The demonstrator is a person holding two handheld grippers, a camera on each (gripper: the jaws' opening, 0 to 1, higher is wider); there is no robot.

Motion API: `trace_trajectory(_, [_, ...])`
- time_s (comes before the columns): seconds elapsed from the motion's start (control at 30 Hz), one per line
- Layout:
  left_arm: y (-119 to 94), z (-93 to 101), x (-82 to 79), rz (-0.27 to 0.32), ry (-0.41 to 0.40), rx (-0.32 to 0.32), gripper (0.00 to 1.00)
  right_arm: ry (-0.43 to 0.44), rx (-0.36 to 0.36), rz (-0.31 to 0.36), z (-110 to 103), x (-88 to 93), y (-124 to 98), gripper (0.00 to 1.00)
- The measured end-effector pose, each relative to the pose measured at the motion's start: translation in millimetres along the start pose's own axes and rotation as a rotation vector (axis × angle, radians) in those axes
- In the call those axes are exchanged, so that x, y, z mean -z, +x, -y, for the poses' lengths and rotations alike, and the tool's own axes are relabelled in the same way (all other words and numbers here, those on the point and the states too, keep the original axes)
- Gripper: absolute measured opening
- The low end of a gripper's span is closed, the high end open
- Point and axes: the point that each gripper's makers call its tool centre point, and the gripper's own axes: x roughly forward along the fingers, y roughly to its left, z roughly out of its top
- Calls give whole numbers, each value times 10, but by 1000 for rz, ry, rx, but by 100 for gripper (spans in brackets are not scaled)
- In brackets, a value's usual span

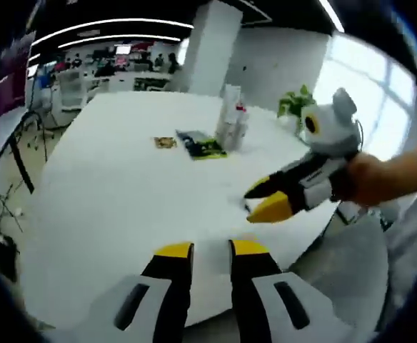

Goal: Arrange the skincare products in the storage area until every visible bottle or jar stands upright without overlapping.

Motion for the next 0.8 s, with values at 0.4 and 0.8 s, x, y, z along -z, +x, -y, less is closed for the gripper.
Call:
trace_trajectory(0.4, [191,572,75,63,-470,297,40,-257,19,52,-216,-210,-254,36])
trace_trajectory(0.8, [153,667,112,41,-494,357,1,-453,-20,26,-612,-111,-230,35])
